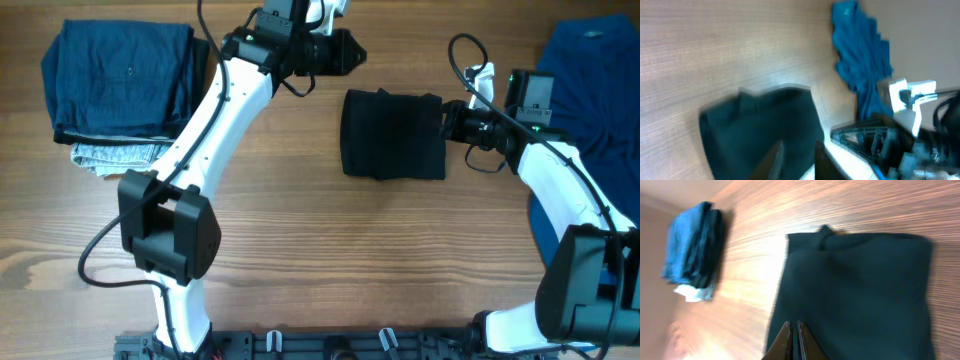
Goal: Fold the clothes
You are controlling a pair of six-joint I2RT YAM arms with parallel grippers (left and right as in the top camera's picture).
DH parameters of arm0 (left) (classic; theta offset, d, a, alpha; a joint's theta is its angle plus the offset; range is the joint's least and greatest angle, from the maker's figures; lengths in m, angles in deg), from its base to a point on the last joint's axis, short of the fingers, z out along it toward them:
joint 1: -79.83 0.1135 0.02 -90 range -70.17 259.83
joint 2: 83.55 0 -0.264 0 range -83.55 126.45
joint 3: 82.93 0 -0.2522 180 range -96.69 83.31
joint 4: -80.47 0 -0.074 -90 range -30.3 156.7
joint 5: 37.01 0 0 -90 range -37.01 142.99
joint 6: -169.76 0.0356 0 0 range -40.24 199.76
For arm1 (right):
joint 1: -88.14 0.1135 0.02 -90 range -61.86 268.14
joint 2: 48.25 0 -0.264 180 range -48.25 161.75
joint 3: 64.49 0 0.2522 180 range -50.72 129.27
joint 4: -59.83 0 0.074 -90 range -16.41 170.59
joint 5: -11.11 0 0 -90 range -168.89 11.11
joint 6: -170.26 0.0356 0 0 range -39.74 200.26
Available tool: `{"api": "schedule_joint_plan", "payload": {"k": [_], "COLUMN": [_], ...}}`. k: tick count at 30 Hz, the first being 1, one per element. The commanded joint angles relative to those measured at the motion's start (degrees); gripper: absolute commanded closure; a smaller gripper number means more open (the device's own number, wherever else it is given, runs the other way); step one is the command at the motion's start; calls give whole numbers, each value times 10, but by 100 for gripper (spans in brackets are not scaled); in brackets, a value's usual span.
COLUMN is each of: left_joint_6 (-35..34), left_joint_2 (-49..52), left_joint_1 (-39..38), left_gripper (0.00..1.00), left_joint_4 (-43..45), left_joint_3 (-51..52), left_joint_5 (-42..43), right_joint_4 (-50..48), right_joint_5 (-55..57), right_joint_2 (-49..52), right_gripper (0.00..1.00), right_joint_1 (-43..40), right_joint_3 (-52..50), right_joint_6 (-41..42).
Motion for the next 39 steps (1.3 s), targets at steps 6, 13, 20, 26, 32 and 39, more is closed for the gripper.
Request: {"api": "schedule_joint_plan", "payload": {"k": [6, 13, 20, 26, 32, 39], "left_joint_6": [65, 80, 111, 120, 120, 89], "left_joint_2": [111, 195, 224, 115, 135, 251], "left_joint_1": [-57, -67, -68, -67, -67, -67], "left_gripper": [86, 88, 95, 90, 80, 84], "left_joint_4": [-102, -103, -141, -75, 11, 84], "left_joint_3": [10, 10, 10, -12, -11, -10], "left_joint_5": [6, 6, 5, -17, -89, -132], "right_joint_4": [-99, -228, -227, -117, 87, 0], "right_joint_5": [86, 71, 60, -32, 34, 168], "right_joint_2": [93, 233, 244, 45, -18, 53], "right_gripper": [96, 95, 95, 92, 96, 96], "right_joint_1": [2, 2, 1, -32, -33, -33], "right_joint_3": [2, 2, 4, 7, 2, -125], "right_joint_6": [-25, -28, -24, -4, -22, -5]}}
